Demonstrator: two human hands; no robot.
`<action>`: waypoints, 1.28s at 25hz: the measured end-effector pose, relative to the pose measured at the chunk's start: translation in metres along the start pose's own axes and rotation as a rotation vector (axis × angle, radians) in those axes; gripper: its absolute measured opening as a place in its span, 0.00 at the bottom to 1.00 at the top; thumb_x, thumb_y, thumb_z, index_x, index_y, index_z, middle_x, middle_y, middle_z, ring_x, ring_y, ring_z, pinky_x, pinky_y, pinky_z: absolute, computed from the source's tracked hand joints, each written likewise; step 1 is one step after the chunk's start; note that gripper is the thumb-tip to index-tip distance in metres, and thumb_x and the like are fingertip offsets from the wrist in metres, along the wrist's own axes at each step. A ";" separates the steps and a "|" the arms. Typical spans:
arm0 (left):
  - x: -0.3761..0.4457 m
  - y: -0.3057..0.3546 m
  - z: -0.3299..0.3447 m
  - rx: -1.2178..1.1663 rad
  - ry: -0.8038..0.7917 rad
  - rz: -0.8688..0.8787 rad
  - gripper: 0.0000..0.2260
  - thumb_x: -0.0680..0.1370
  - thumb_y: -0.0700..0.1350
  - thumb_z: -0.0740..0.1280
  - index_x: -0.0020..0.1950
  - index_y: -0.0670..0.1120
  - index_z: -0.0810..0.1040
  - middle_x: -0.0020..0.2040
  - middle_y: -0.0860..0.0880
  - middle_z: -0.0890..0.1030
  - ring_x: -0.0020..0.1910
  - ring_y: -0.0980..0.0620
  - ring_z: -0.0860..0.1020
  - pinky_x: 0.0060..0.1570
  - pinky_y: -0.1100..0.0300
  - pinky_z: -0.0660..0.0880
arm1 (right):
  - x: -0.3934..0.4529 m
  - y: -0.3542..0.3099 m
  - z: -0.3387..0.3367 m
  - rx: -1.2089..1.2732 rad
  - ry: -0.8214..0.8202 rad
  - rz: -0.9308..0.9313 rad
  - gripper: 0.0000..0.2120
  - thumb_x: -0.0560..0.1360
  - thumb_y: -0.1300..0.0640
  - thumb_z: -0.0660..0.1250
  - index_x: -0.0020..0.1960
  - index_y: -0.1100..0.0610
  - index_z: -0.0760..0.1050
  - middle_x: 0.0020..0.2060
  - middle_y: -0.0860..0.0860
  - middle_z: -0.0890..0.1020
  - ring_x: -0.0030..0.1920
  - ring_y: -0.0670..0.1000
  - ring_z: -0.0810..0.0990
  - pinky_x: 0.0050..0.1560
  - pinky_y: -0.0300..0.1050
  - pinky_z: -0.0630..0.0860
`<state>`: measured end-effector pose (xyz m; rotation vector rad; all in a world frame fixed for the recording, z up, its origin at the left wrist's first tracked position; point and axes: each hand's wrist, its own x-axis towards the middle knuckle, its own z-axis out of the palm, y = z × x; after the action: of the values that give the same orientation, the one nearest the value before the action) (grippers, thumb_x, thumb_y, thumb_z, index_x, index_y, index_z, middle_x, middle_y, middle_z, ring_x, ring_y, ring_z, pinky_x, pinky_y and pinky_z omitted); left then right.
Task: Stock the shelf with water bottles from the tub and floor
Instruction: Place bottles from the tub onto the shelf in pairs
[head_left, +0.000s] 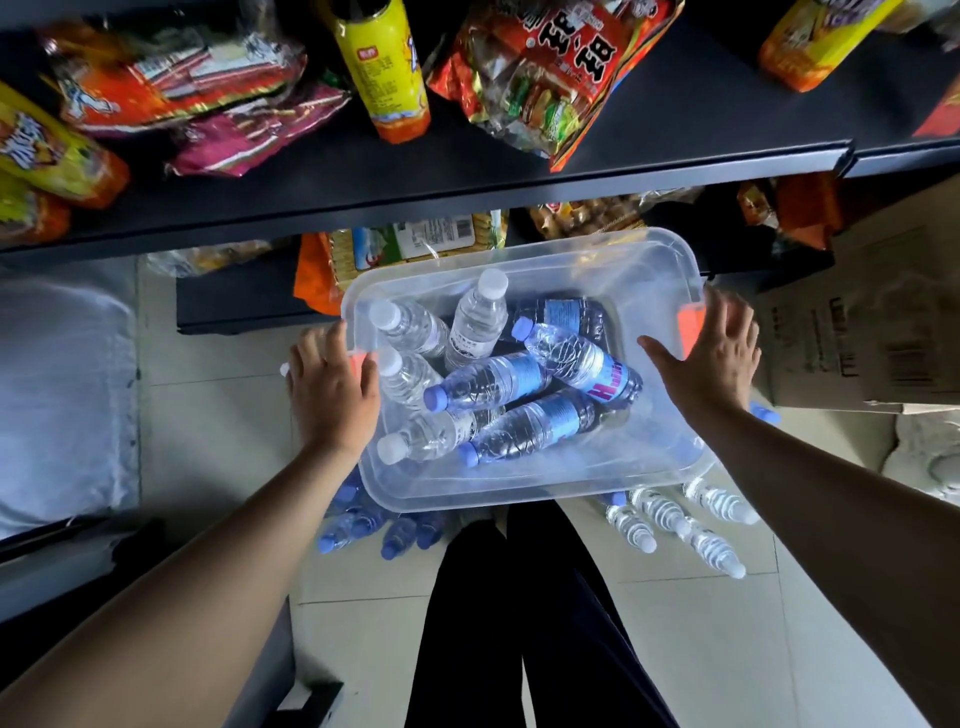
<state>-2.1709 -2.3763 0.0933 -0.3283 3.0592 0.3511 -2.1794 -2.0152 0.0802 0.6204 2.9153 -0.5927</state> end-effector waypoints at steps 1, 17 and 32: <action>0.003 0.005 -0.007 0.017 -0.003 0.037 0.25 0.75 0.53 0.56 0.65 0.39 0.71 0.60 0.35 0.73 0.57 0.35 0.72 0.55 0.44 0.70 | 0.000 -0.003 -0.005 -0.025 -0.012 -0.018 0.38 0.70 0.45 0.71 0.73 0.55 0.58 0.70 0.59 0.63 0.69 0.60 0.62 0.66 0.56 0.61; -0.010 0.080 0.070 0.078 -0.365 0.374 0.23 0.73 0.55 0.69 0.63 0.43 0.74 0.57 0.40 0.73 0.55 0.39 0.74 0.51 0.50 0.72 | -0.003 -0.030 0.082 -0.041 -0.520 -0.258 0.40 0.70 0.45 0.71 0.76 0.51 0.55 0.74 0.54 0.59 0.74 0.56 0.57 0.70 0.54 0.60; 0.002 0.078 0.076 0.190 -0.591 0.236 0.26 0.69 0.48 0.71 0.65 0.48 0.70 0.54 0.45 0.78 0.55 0.44 0.76 0.51 0.55 0.72 | 0.028 -0.036 0.102 -0.077 -0.597 -0.210 0.37 0.64 0.52 0.77 0.69 0.55 0.65 0.66 0.57 0.71 0.64 0.59 0.71 0.63 0.49 0.69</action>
<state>-2.1884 -2.2848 0.0365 0.1300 2.5166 0.1287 -2.2180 -2.0753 -0.0058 0.0940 2.4290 -0.5621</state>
